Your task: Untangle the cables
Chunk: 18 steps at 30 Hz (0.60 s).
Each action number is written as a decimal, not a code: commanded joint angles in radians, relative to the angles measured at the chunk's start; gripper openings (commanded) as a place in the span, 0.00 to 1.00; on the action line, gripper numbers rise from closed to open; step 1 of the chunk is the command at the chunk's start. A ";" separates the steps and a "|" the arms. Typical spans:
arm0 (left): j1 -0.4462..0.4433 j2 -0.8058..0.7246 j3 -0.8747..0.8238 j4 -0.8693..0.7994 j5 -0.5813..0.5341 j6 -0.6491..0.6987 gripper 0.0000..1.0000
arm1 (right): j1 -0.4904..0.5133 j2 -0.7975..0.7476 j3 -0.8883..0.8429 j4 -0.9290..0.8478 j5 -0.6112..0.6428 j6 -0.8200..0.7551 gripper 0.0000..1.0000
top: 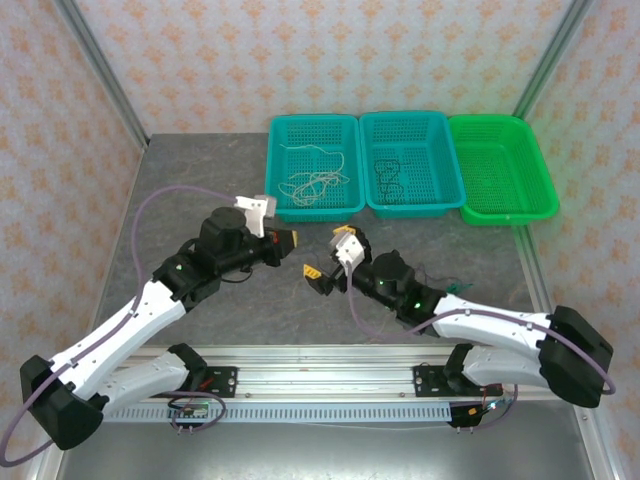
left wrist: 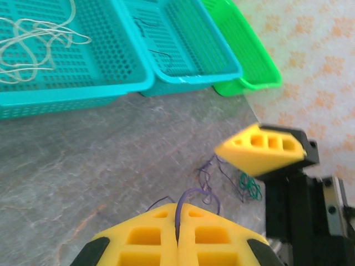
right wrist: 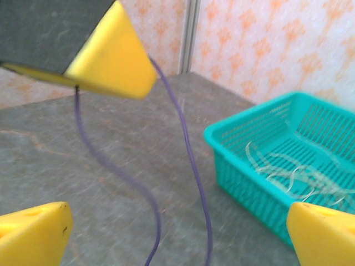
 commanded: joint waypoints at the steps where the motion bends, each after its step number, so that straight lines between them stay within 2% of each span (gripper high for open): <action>1: -0.045 -0.005 0.048 0.068 0.014 0.053 0.00 | 0.001 0.034 0.020 0.133 0.095 -0.152 0.98; 3: -0.058 -0.006 0.054 0.074 0.006 0.052 0.00 | 0.001 0.034 0.027 0.107 0.024 -0.144 0.91; 4: -0.062 -0.006 0.055 0.078 0.009 0.051 0.00 | 0.000 0.034 0.030 0.094 -0.012 -0.134 0.81; 5: -0.064 -0.005 0.056 0.083 0.013 0.051 0.00 | 0.001 0.059 0.031 0.089 -0.023 -0.125 0.68; 8: -0.072 -0.003 0.059 0.092 0.019 0.057 0.00 | 0.001 0.058 0.023 0.100 0.031 -0.088 0.11; 9: -0.074 -0.002 0.059 0.095 0.017 0.061 0.00 | -0.001 0.048 0.017 0.104 0.049 -0.070 0.00; 10: -0.077 -0.003 0.056 0.097 0.011 0.064 0.00 | -0.007 0.045 0.015 0.098 0.062 -0.036 0.00; 11: -0.078 -0.005 0.054 0.102 0.008 0.065 0.13 | -0.018 0.013 0.021 0.078 0.053 -0.005 0.00; 12: -0.078 -0.008 0.049 0.112 0.009 0.066 0.37 | -0.035 -0.009 0.031 0.041 0.041 0.037 0.00; 13: -0.078 -0.013 0.045 0.122 0.016 0.068 0.53 | -0.052 -0.027 0.042 0.018 0.038 0.075 0.00; 14: -0.079 -0.022 0.039 0.137 0.023 0.073 0.64 | -0.074 -0.046 0.049 0.002 0.039 0.113 0.00; 15: -0.079 -0.036 0.031 0.154 0.025 0.077 0.73 | -0.097 -0.064 0.057 -0.008 0.048 0.145 0.00; 18: -0.080 -0.088 0.006 0.178 0.007 0.098 0.84 | -0.169 -0.096 0.134 -0.096 0.132 0.186 0.00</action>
